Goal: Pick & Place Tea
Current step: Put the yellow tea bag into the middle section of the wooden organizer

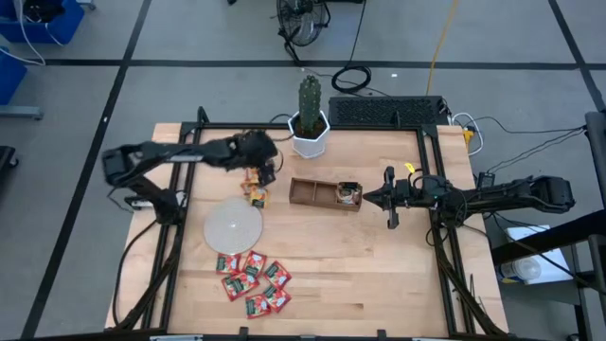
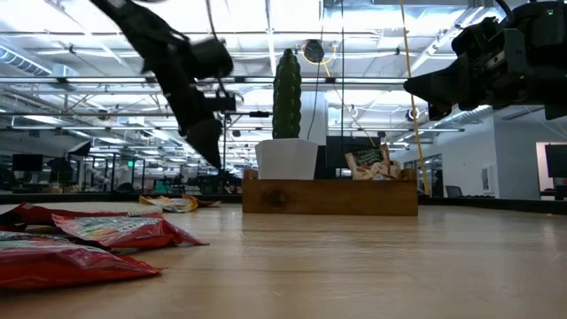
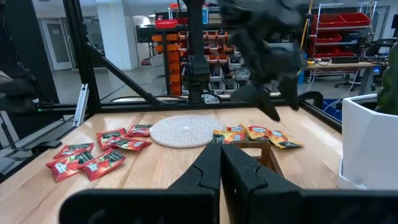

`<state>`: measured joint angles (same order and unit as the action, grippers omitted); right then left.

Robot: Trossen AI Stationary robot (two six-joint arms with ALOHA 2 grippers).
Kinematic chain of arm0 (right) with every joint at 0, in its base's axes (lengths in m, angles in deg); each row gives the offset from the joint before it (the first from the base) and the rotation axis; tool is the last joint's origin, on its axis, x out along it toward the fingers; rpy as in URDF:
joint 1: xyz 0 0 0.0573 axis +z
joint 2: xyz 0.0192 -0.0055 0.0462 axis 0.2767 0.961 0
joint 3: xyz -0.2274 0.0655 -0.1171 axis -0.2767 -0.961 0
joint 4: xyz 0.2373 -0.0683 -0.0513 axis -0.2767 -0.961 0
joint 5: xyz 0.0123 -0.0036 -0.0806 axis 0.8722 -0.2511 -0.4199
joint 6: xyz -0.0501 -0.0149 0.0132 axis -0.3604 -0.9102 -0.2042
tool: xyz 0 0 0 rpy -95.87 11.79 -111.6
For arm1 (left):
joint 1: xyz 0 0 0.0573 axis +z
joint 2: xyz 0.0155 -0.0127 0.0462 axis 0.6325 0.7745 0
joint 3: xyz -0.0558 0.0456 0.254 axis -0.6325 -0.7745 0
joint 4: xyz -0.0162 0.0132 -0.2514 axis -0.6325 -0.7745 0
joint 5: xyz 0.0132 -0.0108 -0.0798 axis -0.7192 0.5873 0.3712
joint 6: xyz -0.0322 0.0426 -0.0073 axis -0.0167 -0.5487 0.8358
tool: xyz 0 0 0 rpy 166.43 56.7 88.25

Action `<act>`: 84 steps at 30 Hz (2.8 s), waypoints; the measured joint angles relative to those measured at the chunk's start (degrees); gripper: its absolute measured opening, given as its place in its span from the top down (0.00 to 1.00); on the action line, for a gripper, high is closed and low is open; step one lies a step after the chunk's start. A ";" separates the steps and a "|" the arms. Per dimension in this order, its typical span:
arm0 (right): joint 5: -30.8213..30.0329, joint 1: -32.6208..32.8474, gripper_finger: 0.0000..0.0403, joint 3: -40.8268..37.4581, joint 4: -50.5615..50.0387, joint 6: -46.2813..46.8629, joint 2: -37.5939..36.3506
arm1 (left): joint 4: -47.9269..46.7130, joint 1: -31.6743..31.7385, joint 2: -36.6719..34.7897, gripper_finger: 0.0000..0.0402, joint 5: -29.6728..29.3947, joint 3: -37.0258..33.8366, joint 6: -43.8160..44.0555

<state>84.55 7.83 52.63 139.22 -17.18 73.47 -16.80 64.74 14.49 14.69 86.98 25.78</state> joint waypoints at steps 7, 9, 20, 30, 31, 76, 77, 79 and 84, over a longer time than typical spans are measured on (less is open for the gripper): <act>0.01 0.00 1.00 0.00 -0.01 -0.01 0.00 | -7.00 5.26 11.55 0.38 4.56 8.30 -1.06; 0.00 0.00 1.00 0.00 -0.01 0.00 0.00 | -7.01 5.70 13.32 0.38 5.24 9.00 -1.26; 0.00 0.00 1.00 0.00 0.00 0.00 0.01 | -10.41 4.24 14.26 0.39 9.02 9.02 -3.68; 0.00 0.00 1.00 0.00 -0.02 -0.02 0.02 | -9.93 1.41 17.50 0.39 -2.51 9.15 -3.41; 0.00 0.02 1.00 0.00 0.00 0.00 0.02 | -9.82 1.41 17.97 0.39 -2.43 9.24 -3.33; 0.00 0.02 1.00 0.00 -0.61 -0.02 0.09 | -12.47 -15.83 -4.78 0.99 -2.02 8.80 12.18; 0.00 0.02 1.00 0.00 -0.61 -0.01 0.09 | -12.37 -15.41 -4.84 0.98 -2.65 8.80 14.07; 0.00 0.02 1.00 0.00 -0.60 -0.02 0.09 | -12.47 -13.82 -4.15 0.94 -3.89 8.80 16.98; 0.00 0.02 1.00 0.00 -0.59 0.00 0.09 | -12.20 -10.62 1.09 0.75 -0.28 8.82 16.40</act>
<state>84.55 7.85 52.63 138.63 -17.18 73.56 -29.00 54.13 15.58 14.41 95.81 42.17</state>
